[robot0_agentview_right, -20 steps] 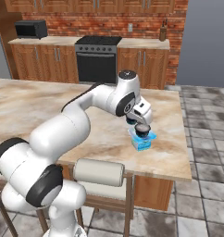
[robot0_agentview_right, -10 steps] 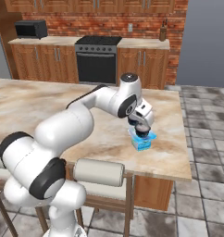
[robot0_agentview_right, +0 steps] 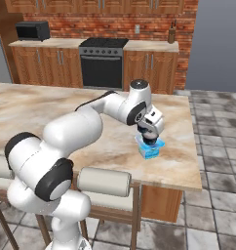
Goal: Stack the yogurt containers by placing the smaller containers on top of the larger containers.
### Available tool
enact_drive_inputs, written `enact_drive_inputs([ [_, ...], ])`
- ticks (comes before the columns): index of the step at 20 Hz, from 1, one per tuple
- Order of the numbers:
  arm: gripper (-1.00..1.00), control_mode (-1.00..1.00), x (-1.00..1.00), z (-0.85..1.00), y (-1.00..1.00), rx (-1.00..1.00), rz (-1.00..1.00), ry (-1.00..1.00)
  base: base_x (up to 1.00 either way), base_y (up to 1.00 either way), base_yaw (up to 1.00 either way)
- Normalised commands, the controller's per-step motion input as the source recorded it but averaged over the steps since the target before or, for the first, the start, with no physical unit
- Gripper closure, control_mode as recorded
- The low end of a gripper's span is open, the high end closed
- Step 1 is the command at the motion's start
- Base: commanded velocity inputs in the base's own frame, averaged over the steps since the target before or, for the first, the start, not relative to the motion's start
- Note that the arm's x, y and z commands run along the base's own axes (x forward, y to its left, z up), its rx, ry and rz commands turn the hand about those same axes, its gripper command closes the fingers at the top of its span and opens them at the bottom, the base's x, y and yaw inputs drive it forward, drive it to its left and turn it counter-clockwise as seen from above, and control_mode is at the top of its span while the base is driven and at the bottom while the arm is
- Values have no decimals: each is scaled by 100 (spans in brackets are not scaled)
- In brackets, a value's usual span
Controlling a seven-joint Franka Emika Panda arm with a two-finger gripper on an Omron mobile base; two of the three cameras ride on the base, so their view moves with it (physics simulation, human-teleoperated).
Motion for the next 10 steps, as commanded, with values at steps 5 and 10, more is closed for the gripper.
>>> enact_drive_inputs([
  [5, 100, -100, 18, -7, 0, 0, 0, 0, 0, 0, 0],
  [10, 100, -100, 10, -10, -8, 0, 0, 0, 0, 0, 0],
])
